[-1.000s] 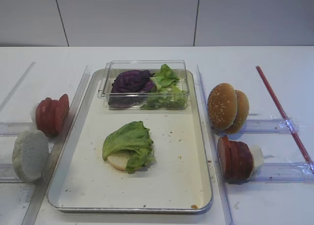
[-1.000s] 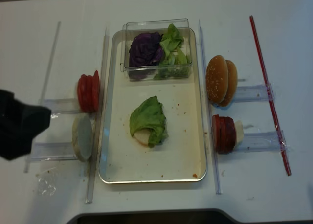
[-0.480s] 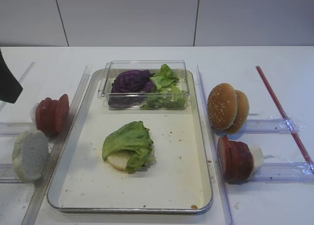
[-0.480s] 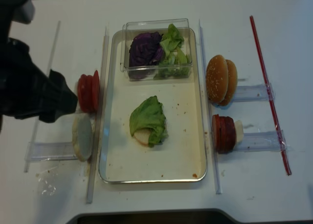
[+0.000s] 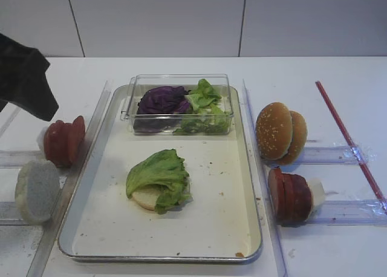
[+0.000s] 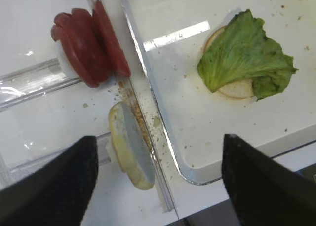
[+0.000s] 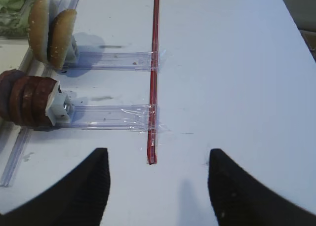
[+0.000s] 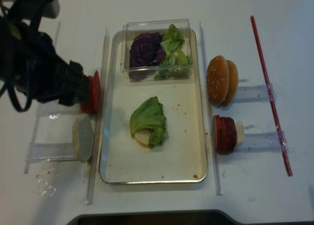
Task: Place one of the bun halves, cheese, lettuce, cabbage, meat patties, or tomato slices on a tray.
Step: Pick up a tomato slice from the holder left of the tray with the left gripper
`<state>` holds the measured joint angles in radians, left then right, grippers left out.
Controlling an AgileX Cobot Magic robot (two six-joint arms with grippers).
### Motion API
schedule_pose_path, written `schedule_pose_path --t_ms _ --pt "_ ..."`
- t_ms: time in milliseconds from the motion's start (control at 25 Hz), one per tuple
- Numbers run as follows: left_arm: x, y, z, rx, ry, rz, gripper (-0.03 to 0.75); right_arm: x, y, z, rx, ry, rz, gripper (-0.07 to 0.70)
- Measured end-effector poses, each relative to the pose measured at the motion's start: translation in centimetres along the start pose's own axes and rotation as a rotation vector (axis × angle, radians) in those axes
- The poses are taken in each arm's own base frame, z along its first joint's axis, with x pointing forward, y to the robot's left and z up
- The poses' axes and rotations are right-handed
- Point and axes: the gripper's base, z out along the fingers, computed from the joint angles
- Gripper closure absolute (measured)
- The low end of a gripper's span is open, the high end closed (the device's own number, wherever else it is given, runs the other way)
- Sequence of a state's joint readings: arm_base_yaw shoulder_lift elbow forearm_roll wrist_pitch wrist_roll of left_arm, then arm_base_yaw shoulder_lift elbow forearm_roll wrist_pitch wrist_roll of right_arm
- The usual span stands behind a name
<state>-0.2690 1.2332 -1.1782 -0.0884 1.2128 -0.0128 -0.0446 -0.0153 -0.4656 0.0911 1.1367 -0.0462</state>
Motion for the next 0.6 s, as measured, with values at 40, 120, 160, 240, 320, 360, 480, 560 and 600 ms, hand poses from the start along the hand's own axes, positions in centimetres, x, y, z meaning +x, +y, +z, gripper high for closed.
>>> schedule_pose_path --t_ms 40,120,160,240,320,360,480,560,600 --pt "-0.4 0.0 0.2 0.000 0.003 0.000 0.234 0.0 0.0 0.0 0.000 0.000 0.000 0.178" --pt "-1.2 0.0 0.8 -0.001 0.017 -0.002 0.234 0.0 0.0 0.0 0.000 0.000 0.000 0.178" --pt "-1.6 0.0 1.2 -0.001 0.025 -0.002 0.234 0.0 0.0 0.0 0.000 0.000 0.000 0.178" --pt "-2.4 0.0 1.8 -0.002 0.040 -0.004 0.234 0.0 0.0 0.0 0.000 0.000 0.000 0.178" --pt "-3.0 0.1 2.5 -0.003 0.058 -0.005 0.234 0.0 0.0 0.0 0.000 0.000 0.000 0.178" --pt "-3.4 0.1 3.0 -0.003 0.067 -0.006 0.234 0.0 0.0 0.0 0.000 0.000 0.000 0.178" --pt "-4.4 0.2 4.2 -0.004 0.087 -0.008 0.234 0.0 0.0 0.0 0.000 0.000 0.000 0.178" --pt "-5.2 0.2 5.0 -0.005 0.099 -0.010 0.234 0.0 0.0 0.0 0.000 0.000 0.000 0.178" --pt "-5.5 0.2 5.4 -0.005 0.101 -0.010 0.234 0.0 0.0 0.0 0.000 0.000 0.000 0.178"
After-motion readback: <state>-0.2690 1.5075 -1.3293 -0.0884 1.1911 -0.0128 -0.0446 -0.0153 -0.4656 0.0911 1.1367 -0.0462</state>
